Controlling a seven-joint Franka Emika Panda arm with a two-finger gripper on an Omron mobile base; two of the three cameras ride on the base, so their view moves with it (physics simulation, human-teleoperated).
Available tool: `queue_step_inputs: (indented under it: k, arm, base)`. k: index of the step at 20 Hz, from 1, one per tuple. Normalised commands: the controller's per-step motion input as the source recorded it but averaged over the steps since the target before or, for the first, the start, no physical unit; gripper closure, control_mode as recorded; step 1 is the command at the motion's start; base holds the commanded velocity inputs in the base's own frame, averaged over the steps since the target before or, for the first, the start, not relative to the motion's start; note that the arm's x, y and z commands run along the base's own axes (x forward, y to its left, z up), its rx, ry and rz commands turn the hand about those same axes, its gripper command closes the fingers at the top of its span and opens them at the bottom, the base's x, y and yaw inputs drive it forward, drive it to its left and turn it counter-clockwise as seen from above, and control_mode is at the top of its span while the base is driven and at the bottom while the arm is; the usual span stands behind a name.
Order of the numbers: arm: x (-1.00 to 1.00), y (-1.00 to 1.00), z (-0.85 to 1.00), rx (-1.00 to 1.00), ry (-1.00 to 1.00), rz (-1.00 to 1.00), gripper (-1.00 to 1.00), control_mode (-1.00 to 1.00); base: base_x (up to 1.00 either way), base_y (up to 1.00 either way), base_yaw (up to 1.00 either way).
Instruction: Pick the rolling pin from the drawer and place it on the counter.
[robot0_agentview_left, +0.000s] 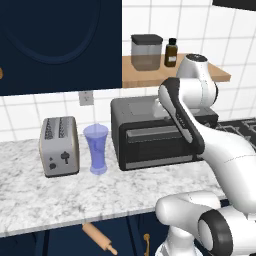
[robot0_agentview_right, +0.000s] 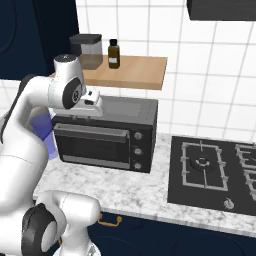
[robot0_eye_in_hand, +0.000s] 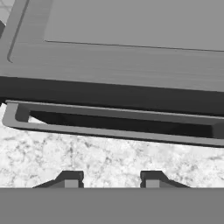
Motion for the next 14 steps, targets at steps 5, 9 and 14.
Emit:
queue_step_inputs:
  k: [5,9,14]
  arm:
    - [-0.28,0.0,-0.16,0.05,0.04,-0.03,-1.0,-1.0]
    - [-0.95,0.32,-0.12,0.0,-0.08,-0.04,-1.0,-1.0]
    - [-0.43,0.95,-0.17,-0.01,-0.02,-0.01,-1.0,-1.0]
  base:
    - [0.0,0.0,0.0]
    - [0.0,0.0,0.0]
    - [0.0,0.0,0.0]
